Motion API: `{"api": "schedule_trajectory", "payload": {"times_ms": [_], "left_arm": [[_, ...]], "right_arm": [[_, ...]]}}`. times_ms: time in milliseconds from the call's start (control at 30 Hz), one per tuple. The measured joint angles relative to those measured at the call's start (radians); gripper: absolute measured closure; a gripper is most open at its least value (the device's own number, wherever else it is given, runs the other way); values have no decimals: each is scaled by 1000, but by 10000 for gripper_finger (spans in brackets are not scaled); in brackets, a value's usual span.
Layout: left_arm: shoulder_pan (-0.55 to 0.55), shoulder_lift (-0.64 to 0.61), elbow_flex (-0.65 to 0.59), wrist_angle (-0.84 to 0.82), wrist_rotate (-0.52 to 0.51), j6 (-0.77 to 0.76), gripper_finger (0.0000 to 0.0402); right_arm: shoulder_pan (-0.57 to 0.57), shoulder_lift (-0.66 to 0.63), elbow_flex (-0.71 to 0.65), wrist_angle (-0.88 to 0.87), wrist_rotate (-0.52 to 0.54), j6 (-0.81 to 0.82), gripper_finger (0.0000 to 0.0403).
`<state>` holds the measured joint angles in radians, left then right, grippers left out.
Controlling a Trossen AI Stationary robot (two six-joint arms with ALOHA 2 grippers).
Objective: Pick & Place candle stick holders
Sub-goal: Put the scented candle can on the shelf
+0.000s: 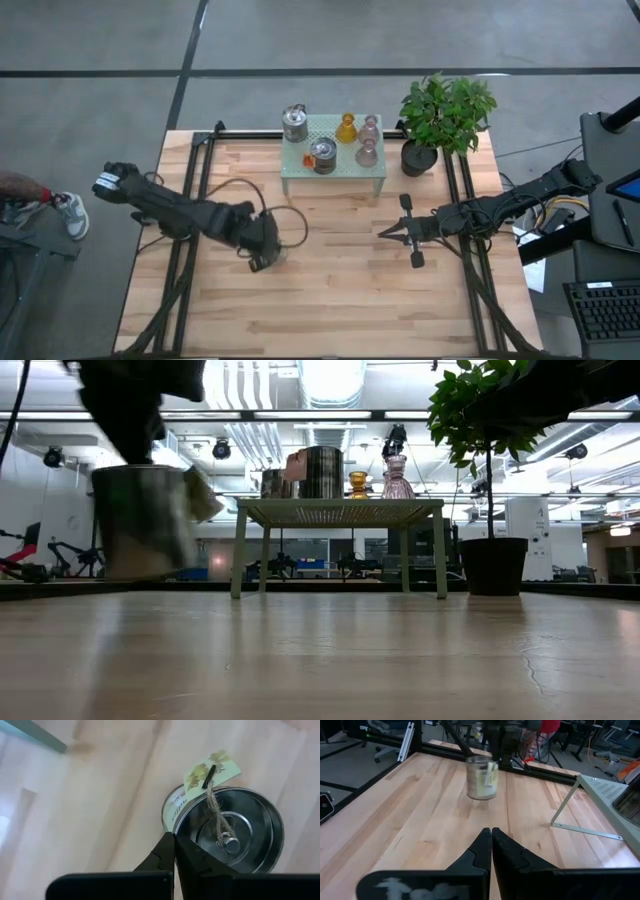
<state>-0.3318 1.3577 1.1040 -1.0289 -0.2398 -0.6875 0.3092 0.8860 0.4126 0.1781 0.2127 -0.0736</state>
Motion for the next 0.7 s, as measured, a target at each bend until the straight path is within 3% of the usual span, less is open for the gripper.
{"api": "schedule_trajectory", "payload": {"times_ms": [467, 700], "left_arm": [[357, -43, 257, -62, 7, 219, 401], [514, -13, 434, -131, 4, 211, 401]], "right_arm": [[0, 0, -1, -1, 0, -5, 394], [0, 0, -2, -1, -1, -5, 394]]}}
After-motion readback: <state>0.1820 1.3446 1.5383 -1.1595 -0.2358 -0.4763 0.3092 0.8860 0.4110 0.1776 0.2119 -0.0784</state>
